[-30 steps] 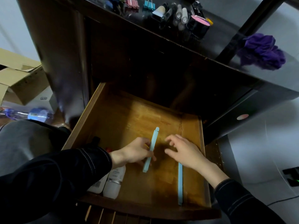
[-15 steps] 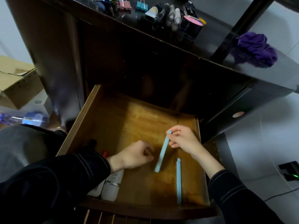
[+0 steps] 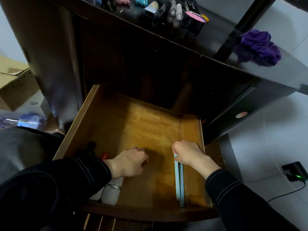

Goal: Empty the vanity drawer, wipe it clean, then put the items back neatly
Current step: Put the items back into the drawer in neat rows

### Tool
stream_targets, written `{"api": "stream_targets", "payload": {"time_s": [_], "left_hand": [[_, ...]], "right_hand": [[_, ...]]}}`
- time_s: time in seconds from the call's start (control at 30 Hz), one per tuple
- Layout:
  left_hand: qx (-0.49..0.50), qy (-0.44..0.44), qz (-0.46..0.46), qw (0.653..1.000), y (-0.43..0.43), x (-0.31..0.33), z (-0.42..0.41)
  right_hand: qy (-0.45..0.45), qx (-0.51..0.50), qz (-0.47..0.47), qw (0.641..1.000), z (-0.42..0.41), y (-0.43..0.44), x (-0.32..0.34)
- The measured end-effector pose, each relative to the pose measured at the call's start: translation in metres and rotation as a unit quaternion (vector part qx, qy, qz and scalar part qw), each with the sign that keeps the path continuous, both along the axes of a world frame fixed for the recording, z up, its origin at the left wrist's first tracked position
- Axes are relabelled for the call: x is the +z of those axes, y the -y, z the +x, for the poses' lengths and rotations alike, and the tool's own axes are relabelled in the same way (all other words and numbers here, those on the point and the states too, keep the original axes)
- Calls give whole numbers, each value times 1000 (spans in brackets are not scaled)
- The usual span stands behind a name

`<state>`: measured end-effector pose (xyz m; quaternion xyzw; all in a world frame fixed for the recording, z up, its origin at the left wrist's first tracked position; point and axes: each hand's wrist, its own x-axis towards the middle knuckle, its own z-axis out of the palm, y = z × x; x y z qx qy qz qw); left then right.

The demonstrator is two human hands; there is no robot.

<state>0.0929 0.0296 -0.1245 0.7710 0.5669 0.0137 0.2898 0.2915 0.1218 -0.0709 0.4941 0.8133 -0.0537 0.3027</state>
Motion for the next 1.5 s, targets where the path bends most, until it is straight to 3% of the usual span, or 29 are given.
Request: {"api": "stream_targets", "payload": {"time_s": [0.3,0.93,1.1,1.5], "left_hand": [[1,15,2,1000,-2,-6,-2],[6,21,4,1000,-2,-6,-1],[5,24,4,1000,-2,-5,-1],[0,20,2,1000,-2,-4,-1]], "right_hand": [[77,136,4,988,3,6,-4],[99,175,-31,979,5,0,-6],[59,180,-47,981,11,-1,-6],[67,178,-11,982,11,1,-13]]}}
